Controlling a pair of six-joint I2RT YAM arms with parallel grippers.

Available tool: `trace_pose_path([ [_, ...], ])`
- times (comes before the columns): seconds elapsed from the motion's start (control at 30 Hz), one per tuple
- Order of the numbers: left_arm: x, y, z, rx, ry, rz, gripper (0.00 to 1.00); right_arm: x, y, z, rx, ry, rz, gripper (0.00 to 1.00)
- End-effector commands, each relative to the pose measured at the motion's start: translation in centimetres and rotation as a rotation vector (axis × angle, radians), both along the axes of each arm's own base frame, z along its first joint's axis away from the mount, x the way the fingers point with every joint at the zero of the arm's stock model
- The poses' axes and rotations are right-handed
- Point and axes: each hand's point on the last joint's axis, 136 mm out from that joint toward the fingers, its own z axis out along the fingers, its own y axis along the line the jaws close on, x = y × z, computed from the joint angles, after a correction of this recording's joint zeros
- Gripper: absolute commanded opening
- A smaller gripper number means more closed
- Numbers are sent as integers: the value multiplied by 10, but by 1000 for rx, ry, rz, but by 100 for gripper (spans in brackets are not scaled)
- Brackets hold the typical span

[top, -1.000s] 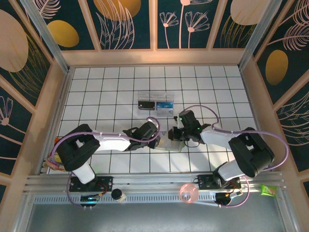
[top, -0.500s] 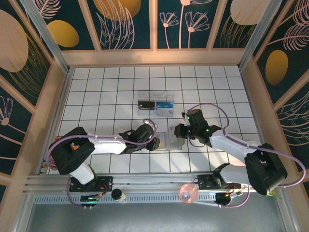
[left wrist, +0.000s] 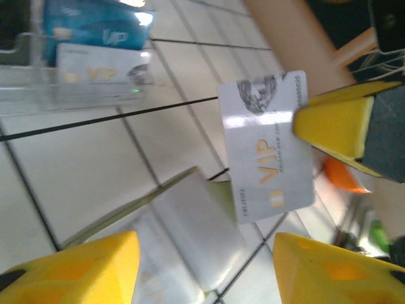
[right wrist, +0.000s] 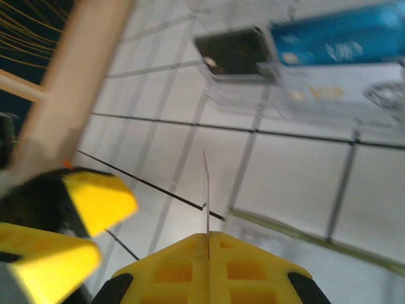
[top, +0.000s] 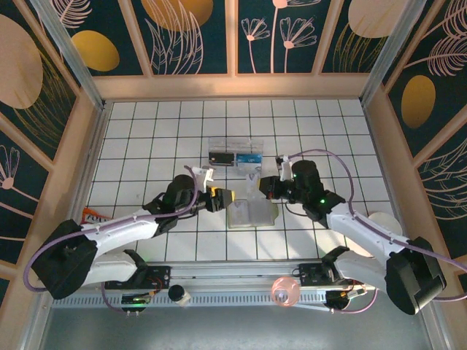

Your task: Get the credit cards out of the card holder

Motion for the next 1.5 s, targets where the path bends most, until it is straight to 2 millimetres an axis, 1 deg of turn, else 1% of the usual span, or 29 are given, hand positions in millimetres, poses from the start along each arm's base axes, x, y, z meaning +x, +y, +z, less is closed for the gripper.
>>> trace_pose_path([
  [0.0,-8,-8,59,-297,-90,-118,53,-4,14,36,171,-81,64,0],
  [0.07,-10,-8,68,-354,-104,-146,54,-6,18,44,218,-89,84,0],
  [0.2,-11,-10,68,-382,-98,-159,53,-10,27,52,276,-88,119,0],
  [0.23,-11,-11,67,-385,-93,-159,51,-11,29,55,287,-91,128,0],
  [0.33,-9,-11,60,-377,-75,-156,38,-16,34,61,309,-106,145,0],
  [0.43,-9,-12,56,-380,-61,-153,39,-19,40,63,321,-107,164,0],
  [0.53,-11,-13,60,-398,-63,-165,39,-21,44,63,321,-103,171,0],
  [0.67,-12,-15,62,-403,-66,-184,26,-18,48,56,305,-92,157,0],
  [0.73,-14,-16,63,-409,-63,-198,17,-15,48,50,290,-80,144,0],
  [0.83,-13,-18,61,-384,-63,-202,6,-10,45,38,248,-58,113,0],
  [0.87,-11,-18,61,-367,-69,-200,4,-9,44,35,230,-54,103,1],
  [0.9,-9,-19,58,-336,-67,-193,0,-7,40,32,205,-50,82,7],
  [1.0,0,-17,52,-236,-91,-161,0,-2,23,25,129,-64,11,18],
  [1.1,9,-16,48,-137,-105,-142,0,-1,2,25,74,-97,-60,19],
  [1.27,22,-29,43,37,-133,-166,0,-1,-35,31,38,-142,-174,19],
  [1.3,28,-33,44,94,-157,-173,0,-1,-42,32,34,-148,-191,19],
  [1.37,40,-39,44,220,-209,-197,0,-6,-48,33,32,-152,-200,19],
  [1.4,46,-42,47,278,-247,-227,0,-2,-57,32,31,-152,-231,19],
  [1.47,56,-48,51,383,-327,-293,0,-3,-63,31,33,-145,-240,19],
])
